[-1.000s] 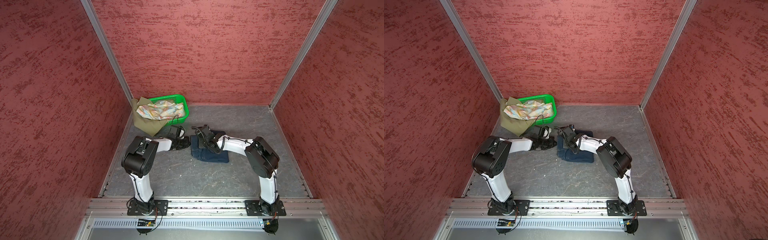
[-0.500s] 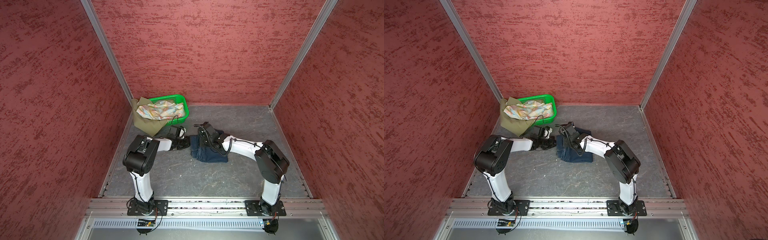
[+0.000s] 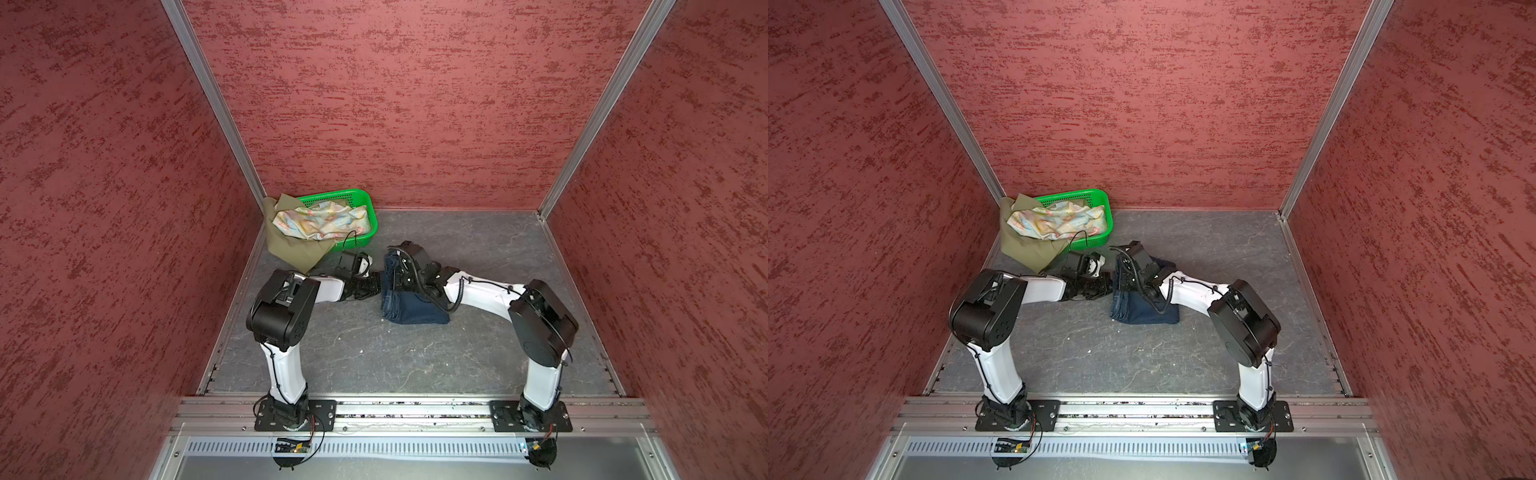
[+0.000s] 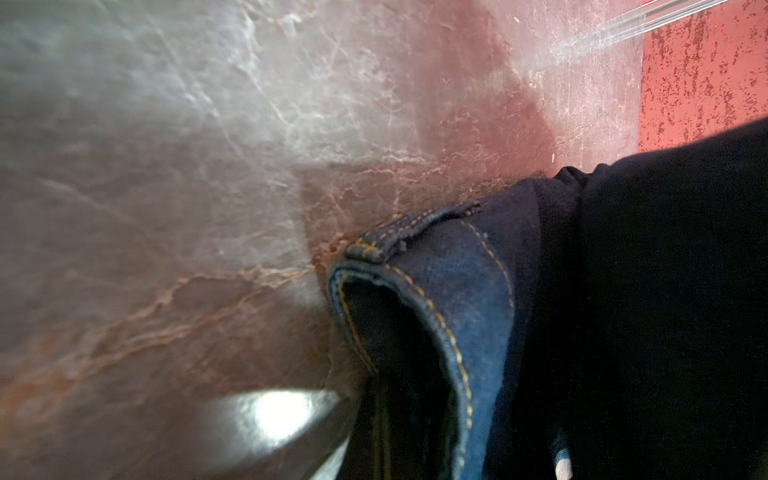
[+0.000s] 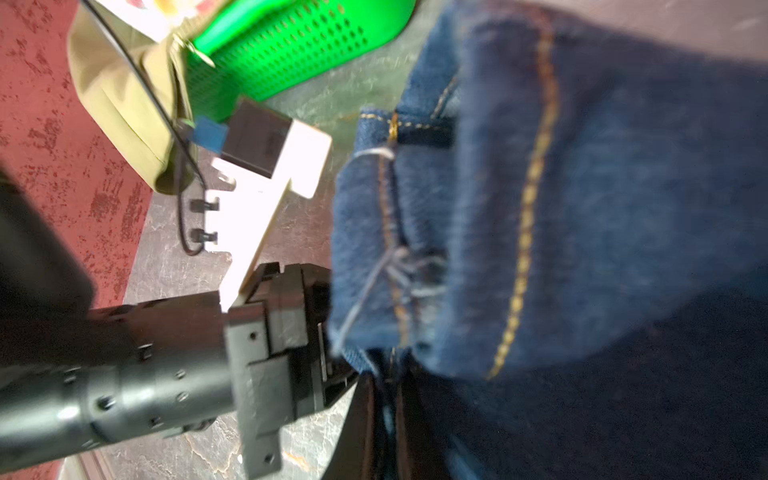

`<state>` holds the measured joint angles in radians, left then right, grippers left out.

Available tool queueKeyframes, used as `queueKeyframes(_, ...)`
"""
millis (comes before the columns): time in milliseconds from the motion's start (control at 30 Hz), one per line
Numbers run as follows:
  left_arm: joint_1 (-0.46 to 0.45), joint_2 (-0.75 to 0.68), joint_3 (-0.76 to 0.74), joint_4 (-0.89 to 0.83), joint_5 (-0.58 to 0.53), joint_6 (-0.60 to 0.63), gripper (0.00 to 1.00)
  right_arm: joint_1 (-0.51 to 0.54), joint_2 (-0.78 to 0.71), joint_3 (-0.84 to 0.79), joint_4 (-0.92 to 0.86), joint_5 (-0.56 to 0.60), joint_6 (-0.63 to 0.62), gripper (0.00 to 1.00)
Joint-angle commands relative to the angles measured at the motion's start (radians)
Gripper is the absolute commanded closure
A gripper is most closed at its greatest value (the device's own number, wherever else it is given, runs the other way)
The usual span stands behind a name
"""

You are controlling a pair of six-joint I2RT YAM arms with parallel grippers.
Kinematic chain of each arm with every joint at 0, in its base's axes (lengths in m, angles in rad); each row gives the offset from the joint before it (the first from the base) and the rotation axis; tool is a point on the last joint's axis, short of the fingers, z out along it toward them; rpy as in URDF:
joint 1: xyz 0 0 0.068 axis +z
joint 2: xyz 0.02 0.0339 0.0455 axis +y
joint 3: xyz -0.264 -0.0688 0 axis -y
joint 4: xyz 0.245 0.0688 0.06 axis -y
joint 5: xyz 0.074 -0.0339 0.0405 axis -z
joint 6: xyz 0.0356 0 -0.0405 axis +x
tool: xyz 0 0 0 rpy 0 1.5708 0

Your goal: Fold and stack the skirts

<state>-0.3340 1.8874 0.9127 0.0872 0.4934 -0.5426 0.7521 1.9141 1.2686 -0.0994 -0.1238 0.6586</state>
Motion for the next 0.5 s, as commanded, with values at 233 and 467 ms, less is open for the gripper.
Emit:
queueKeyframes(233,0.013,0.020,-0.027,-0.017,-0.007,-0.009,1.00,0.004,0.098,0.021,0.103,-0.069,0.068,0.63)
queueKeyframes(467,0.048,-0.037,-0.067,-0.001,-0.004,-0.026,1.00,-0.014,0.070,-0.003,0.127,-0.086,0.089,0.38)
